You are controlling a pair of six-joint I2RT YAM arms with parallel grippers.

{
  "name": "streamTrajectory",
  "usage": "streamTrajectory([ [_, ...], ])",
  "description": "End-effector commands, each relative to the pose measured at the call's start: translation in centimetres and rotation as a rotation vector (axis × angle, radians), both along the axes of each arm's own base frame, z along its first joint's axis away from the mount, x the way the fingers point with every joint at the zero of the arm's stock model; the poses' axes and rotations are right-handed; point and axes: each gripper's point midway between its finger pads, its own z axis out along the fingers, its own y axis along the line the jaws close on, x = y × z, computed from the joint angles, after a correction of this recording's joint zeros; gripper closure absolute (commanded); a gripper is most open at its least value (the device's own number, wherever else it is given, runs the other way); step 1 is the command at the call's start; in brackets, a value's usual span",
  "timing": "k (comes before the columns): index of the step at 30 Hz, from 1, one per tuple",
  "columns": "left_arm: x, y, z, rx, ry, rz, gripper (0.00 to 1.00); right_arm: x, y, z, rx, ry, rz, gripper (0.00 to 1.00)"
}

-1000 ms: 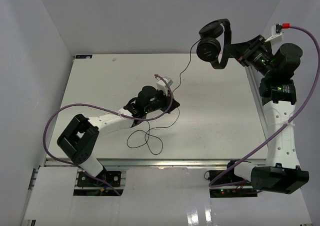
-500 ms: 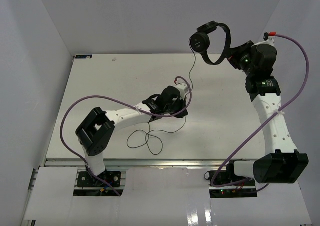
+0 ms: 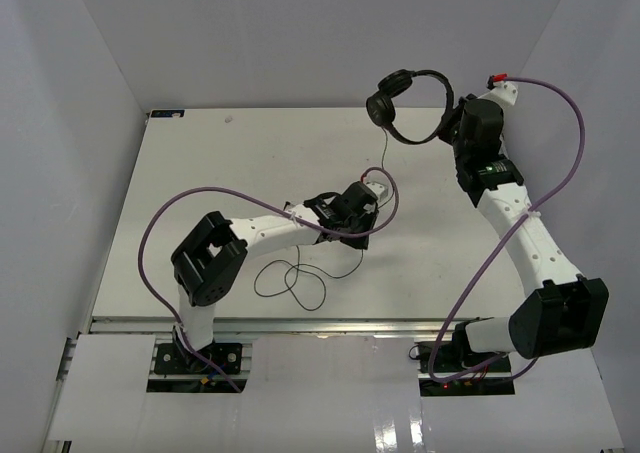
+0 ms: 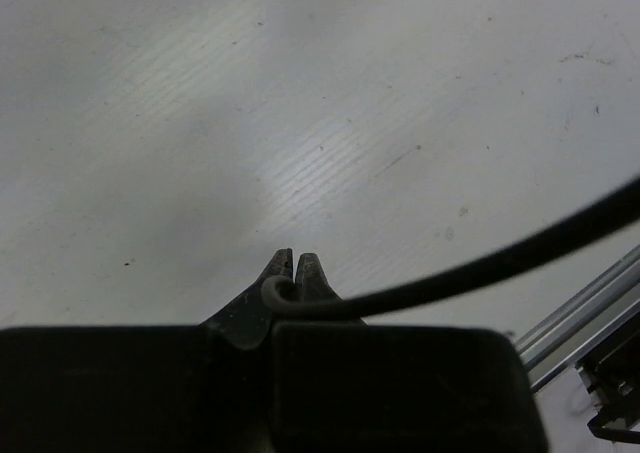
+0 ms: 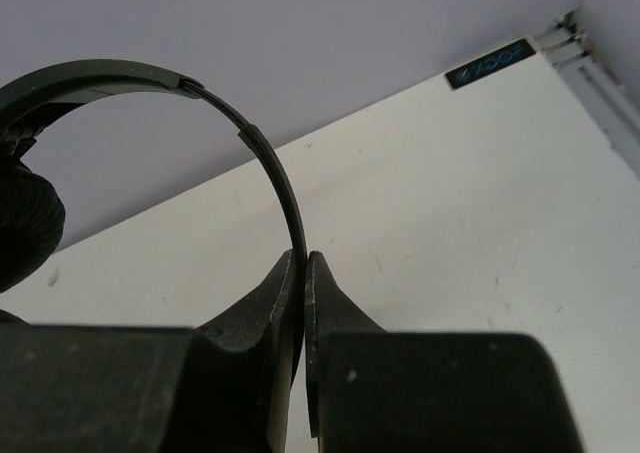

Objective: Wrap the headphones

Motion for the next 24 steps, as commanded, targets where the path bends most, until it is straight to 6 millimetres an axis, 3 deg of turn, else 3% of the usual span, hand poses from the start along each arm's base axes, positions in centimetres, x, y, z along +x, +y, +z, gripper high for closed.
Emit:
streamTrajectory([
  [1, -2.8, -1.5, 2.3, 0.051, -0.035, -0.088, 1.0, 1.3, -2.0, 2.0, -0.158, -0.127, -0.146, 0.92],
  [6, -5.8, -2.2, 4.1, 0.061, -0.039, -0.155, 1.0, 1.4, -1.5, 0.2, -0.28, -0.123, -0.167, 0.92],
  [13, -8.5, -2.1, 7.1, 0.046, -0.043, -0.202, 1.0, 2.3, -1.9, -2.5, -0.397, -0.081, -0.173, 0.92],
  [19, -8.9, -1.5, 12.3, 0.019, -0.109, -0.206, 1.0, 2.5, -0.6, -5.2, -0.446, -0.04, -0.069, 0.92],
  [24, -7.6, 0.3, 16.3, 0.042, -0.213, -0.183, 1.0, 1.7, 2.1, -6.5, -0.461, -0.046, 0.125, 0.92],
])
